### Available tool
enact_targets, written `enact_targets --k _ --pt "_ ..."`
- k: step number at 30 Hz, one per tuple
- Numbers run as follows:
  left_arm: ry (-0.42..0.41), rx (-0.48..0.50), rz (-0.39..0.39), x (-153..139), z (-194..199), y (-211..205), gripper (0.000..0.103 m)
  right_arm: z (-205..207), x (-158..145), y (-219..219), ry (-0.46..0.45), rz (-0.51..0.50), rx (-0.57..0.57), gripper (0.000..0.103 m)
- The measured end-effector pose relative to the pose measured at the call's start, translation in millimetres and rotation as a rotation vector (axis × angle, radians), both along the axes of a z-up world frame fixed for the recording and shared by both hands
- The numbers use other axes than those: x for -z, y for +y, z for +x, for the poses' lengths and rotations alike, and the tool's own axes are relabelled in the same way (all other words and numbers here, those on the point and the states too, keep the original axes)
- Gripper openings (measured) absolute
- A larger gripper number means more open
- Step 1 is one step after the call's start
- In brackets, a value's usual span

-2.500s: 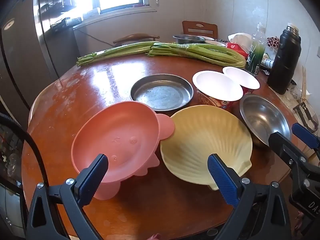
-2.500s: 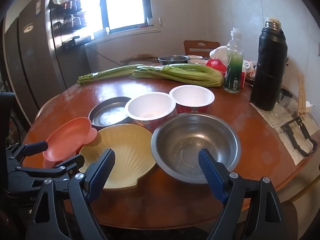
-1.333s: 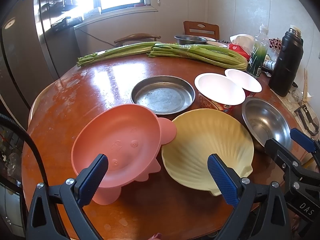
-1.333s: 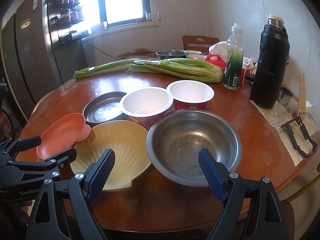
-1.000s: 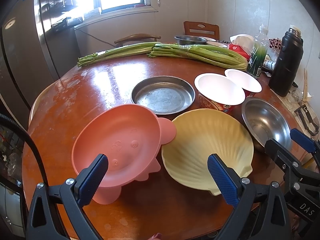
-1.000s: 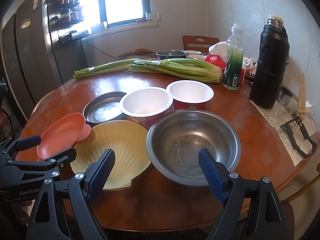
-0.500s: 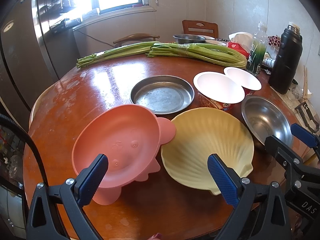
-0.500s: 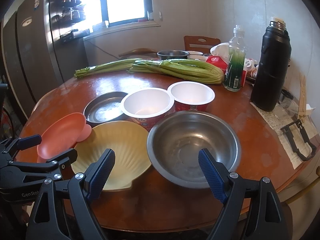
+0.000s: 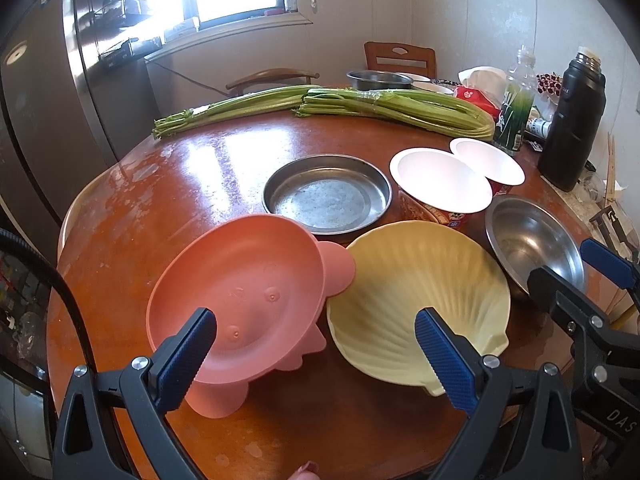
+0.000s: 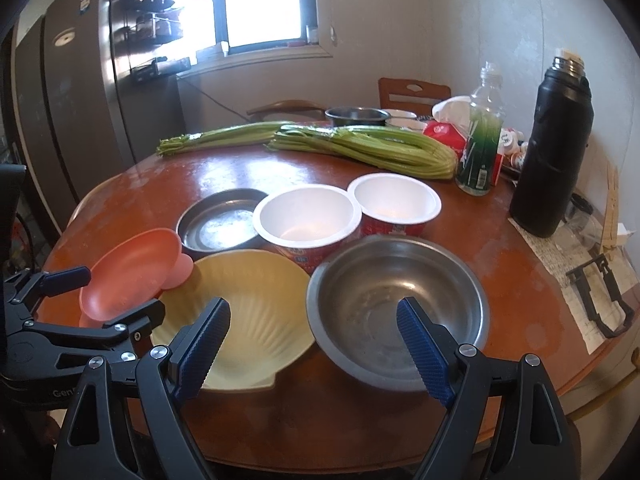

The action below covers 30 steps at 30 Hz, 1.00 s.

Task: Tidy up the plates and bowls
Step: 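Move the left gripper to the pink pig-shaped bowl rim and close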

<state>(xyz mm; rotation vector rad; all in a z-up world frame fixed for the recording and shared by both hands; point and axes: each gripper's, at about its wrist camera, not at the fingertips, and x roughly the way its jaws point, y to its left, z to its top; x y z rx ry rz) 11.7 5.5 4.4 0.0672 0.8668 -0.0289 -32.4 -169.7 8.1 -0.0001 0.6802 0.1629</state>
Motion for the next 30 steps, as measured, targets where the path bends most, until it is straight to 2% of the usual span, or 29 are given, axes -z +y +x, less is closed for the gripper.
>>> enact_targets --k 5,11,18,24,27,30 --pt "-0.006 -0.048 -0.028 -4.6 2.3 22.4 0.100 6.2 -3.3 9.9 -0.004 0.016 -0.038 0.086" --pt "0.006 -0.182 -0.075 -4.8 1.9 79.2 0.100 18.6 -9.0 38.2 -0.002 0.005 -0.130 0.086" --pt "0.071 -0.300 -0.144 13.0 -4.4 137.7 0.100 39.4 -10.1 79.7 0.029 -0.020 -0.258 0.086" --pt "0.131 -0.304 -0.209 30.1 -1.8 152.4 0.100 64.1 -0.3 107.9 0.125 -0.005 -0.356 0.086" --pt "0.178 -0.295 -0.233 37.9 4.7 151.1 0.100 70.2 3.6 120.3 0.132 -0.054 -0.405 0.086" --pt "0.202 -0.268 -0.250 42.3 11.7 145.2 0.100 81.5 10.4 124.1 0.163 -0.036 -0.415 0.086"
